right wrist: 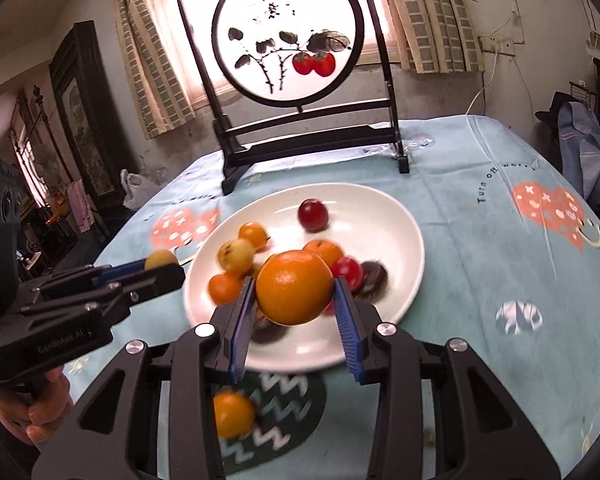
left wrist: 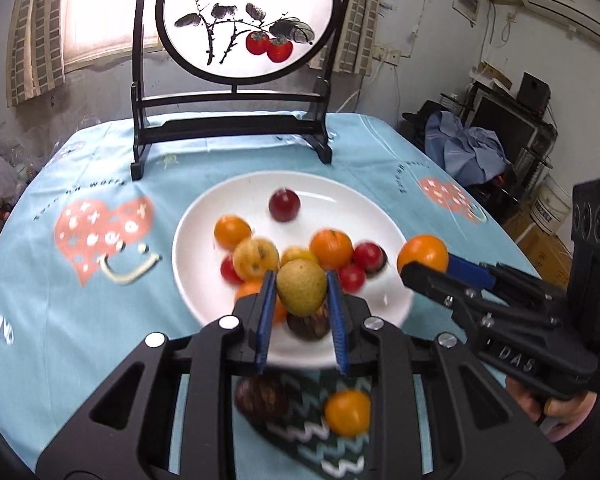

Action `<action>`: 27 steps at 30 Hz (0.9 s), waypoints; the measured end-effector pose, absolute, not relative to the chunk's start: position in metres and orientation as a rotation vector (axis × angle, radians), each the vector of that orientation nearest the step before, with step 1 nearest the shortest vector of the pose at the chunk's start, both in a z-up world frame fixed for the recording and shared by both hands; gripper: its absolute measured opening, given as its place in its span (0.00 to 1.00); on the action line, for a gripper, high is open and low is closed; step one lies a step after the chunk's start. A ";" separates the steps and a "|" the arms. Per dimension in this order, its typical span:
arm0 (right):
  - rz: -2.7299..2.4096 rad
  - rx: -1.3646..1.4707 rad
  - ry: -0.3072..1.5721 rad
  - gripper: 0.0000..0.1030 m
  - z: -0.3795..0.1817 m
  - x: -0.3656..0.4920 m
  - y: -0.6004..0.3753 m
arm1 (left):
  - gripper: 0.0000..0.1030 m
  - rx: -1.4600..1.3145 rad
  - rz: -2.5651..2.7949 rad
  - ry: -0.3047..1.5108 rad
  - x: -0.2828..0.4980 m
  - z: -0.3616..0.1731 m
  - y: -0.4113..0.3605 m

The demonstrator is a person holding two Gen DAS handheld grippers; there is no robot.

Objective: Organize fruits
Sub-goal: 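Carry the orange and yellow-green fruit onto the white plate while both grippers release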

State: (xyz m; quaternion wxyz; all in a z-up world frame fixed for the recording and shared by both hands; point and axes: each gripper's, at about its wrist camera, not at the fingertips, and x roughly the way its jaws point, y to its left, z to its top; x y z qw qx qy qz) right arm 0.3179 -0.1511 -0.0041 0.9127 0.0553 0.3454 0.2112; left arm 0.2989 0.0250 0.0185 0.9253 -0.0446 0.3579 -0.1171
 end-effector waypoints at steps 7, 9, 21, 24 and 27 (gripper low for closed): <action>0.407 0.108 0.772 0.38 -0.025 0.361 -0.141 | 0.25 -0.075 -0.180 0.781 0.365 0.007 0.024; 0.412 0.099 0.773 0.38 -0.028 0.365 -0.138 | 0.25 -0.073 -0.168 0.796 0.376 0.001 0.024; 0.446 0.046 0.743 0.43 -0.014 0.358 -0.130 | 0.59 -0.060 -0.103 0.783 0.377 -0.001 0.031; 0.463 0.058 0.733 0.44 -0.006 0.344 -0.131 | 0.72 -0.067 -0.092 0.759 0.358 0.011 0.037; 0.478 0.051 0.728 0.44 -0.001 0.324 -0.131 | 0.84 -0.063 -0.057 0.707 0.328 0.022 0.046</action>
